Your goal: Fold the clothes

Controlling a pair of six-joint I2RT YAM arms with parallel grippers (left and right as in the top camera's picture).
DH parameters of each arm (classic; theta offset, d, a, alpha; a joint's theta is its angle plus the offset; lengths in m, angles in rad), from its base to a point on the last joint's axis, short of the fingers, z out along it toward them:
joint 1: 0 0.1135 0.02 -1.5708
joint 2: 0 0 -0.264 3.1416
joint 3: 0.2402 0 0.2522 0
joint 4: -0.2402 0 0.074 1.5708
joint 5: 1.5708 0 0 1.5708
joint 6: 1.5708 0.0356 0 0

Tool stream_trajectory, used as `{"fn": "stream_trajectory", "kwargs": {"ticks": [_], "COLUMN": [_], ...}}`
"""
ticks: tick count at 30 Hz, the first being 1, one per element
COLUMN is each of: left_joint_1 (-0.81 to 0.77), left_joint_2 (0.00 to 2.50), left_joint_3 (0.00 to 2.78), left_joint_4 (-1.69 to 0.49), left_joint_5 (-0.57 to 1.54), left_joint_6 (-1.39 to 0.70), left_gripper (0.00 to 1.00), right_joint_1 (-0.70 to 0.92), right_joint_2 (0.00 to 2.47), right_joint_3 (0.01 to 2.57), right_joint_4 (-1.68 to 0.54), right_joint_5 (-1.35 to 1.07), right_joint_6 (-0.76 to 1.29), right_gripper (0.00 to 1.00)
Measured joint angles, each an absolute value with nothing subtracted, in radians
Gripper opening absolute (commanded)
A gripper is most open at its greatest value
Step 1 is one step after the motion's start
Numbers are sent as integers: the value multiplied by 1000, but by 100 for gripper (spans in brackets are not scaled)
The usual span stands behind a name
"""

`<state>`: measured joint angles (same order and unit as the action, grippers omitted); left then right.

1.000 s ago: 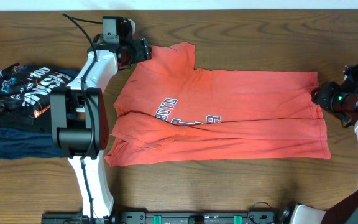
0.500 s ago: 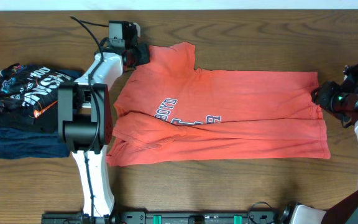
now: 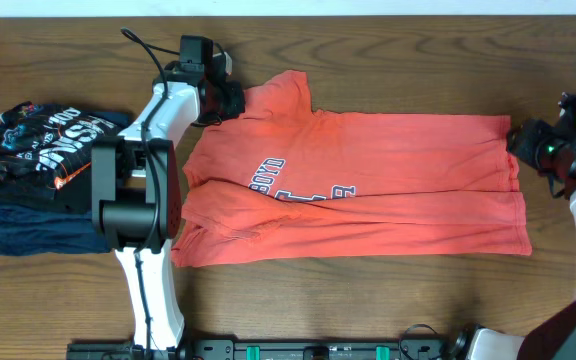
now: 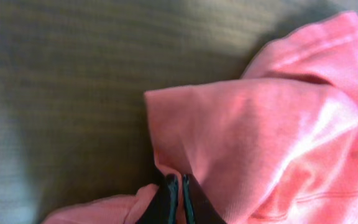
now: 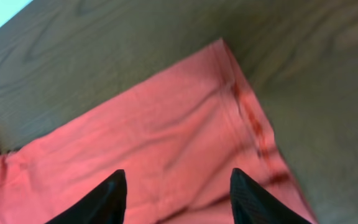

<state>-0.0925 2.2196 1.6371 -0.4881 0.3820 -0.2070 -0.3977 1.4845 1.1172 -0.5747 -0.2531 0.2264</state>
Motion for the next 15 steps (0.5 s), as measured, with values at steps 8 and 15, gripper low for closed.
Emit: {"fn": "stream_trajectory", "kwargs": {"ticks": [8, 15], "left_joint_1": [-93, -93], "left_joint_2": [2141, 2137], "left_joint_3": [1637, 1638], "left_joint_4": [-554, -588], "left_joint_5": [387, 387], "left_joint_6": [-206, -206], "left_gripper": [6, 6], "right_joint_1": [-375, -371], "right_joint_2": [1708, 1900], "right_joint_3": [1117, 1117], "right_joint_4": [-251, -39], "right_joint_5": [-251, -235], "right_joint_6": [174, 158], "right_gripper": [64, 64]}}
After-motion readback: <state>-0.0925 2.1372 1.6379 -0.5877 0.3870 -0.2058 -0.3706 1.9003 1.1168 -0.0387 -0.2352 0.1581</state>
